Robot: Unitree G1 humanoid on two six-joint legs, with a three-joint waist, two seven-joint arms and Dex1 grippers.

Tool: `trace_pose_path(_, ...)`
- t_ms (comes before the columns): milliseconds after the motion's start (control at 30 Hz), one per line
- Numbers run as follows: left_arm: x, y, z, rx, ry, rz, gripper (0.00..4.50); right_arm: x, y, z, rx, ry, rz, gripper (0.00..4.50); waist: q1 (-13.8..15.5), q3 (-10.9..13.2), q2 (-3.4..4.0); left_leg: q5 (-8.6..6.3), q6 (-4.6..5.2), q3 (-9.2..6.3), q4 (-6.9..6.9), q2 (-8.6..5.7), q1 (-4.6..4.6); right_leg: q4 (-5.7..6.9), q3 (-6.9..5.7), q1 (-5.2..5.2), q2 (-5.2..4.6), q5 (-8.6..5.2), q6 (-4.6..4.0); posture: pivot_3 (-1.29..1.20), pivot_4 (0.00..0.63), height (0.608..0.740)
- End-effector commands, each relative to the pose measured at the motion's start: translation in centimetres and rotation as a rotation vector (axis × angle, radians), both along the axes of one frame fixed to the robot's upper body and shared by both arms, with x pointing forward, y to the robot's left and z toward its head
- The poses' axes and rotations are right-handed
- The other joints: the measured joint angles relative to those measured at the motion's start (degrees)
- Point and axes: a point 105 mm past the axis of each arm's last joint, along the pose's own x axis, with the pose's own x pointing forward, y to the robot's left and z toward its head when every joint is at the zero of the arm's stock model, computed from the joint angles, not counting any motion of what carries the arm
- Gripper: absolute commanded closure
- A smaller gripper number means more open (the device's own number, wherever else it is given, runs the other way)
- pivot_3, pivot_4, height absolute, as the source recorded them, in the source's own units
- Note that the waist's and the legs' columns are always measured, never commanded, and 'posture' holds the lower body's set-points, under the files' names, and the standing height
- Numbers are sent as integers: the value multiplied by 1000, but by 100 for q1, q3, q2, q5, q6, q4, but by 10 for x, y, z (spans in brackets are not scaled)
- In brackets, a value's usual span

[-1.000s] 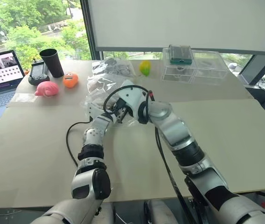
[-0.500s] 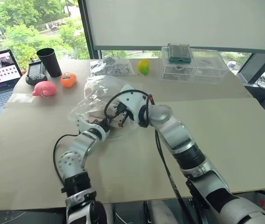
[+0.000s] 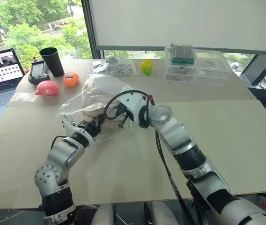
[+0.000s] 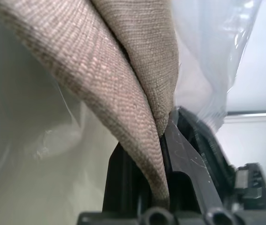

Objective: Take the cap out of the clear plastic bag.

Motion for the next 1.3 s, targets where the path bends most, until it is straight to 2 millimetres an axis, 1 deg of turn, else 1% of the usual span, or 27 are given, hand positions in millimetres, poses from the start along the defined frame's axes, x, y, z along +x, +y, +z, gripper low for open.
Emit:
trace_pose_path(33, -3, 5, 35, -134, -105, 36, 4485, -2, 3, 9, 17, -27, 22, 4500, 11, 0, 0, 0, 0, 0, 0, 0, 0, 0, 0, 0, 0, 0, -1, 0, 150, 740)
trace_pose_path(100, -2, 5, 32, -74, -90, 43, 4485, -2, 2, 8, 13, -24, 19, 4500, 20, 0, 0, 0, 0, 1, 0, 1, -3, -3, 0, -1, 0, 1, -2, 0, 150, 740)
trace_pose_path(233, 4, -1, 13, 8, -21, 32, 4485, -3, 4, 9, 17, -29, 23, 4500, 61, 0, 0, 0, 0, 0, 0, -1, -4, -4, -1, -1, 0, 1, -1, 0, 150, 740)
trace_pose_path(333, 7, -8, -6, 70, 25, 9, 4485, -4, 8, 23, -5, -161, 19, 4500, 78, 1, 1, 0, 0, 1, 0, -2, -4, -5, -1, -1, 0, 1, -1, 0, 150, 740)
trace_pose_path(400, 8, -10, -11, 83, 28, 2, 4485, -2, 8, 33, -35, -274, -11, 4500, 80, 1, 1, 0, 0, 1, 0, -2, -5, -6, -2, -2, 1, 0, -1, 0, 150, 740)
trace_pose_path(467, 10, -15, -15, 85, 28, -6, 4485, -2, 9, 37, -79, -377, -20, 4500, 76, 1, 1, 0, 0, 3, 0, -2, -9, -9, -2, -5, 0, -1, 1, 0, 150, 740)
trace_pose_path(567, 13, -23, -16, 66, 30, -24, 4485, -3, 10, 27, -148, -467, -27, 4500, 80, 1, 1, 0, 0, 2, -1, -2, -9, -9, -2, -5, 0, -1, 1, 0, 150, 740)
trace_pose_path(700, 21, -33, -24, 65, 49, -29, 4485, -1, 10, 1, -259, -570, -66, 4500, 84, 1, 1, 1, -1, 3, -1, -2, -9, -10, -2, -4, 0, -3, 5, 0, 150, 740)
trace_pose_path(767, 23, -39, -26, 63, 53, -32, 4485, 1, 9, -9, -273, -592, -93, 4500, 91, 1, 0, 1, -2, 3, 0, -3, -9, -12, -2, -2, -1, -4, 5, 0, 150, 740)
trace_pose_path(867, 22, -42, -23, 66, 42, -35, 4485, 4, 8, -19, -278, -597, -121, 4500, 91, 3, -2, 3, -4, 2, 1, -3, -14, -15, -1, -4, -1, 0, 1, 0, 150, 740)
trace_pose_path(1000, 13, -38, -20, 92, 26, -34, 4485, 8, 6, -21, -264, -593, -156, 4500, 77, 3, -2, 3, -5, 1, 0, -2, -13, -14, -1, -4, 0, 0, 1, 0, 150, 740)
trace_pose_path(1133, -8, -37, -13, 99, 6, -107, 4485, 9, 6, -23, -262, -586, -160, 4500, 31, 3, -2, 3, -5, 2, -3, 1, -12, -14, 1, -5, 1, -1, 1, 0, 150, 740)
trace_pose_path(1200, -27, -36, -7, 95, -22, -181, 4485, 10, 6, -24, -261, -583, -164, 4500, 29, 4, -3, 3, -5, -1, -4, 2, -11, -13, -1, -6, 1, -1, 1, 0, 150, 740)
trace_pose_path(1300, -50, -30, -1, 85, -70, -232, 4485, 11, 6, -25, -257, -577, -164, 4500, 7, 4, -4, 3, -5, 0, -4, 4, -11, -13, 0, -7, 0, -1, 2, 0, 150, 740)
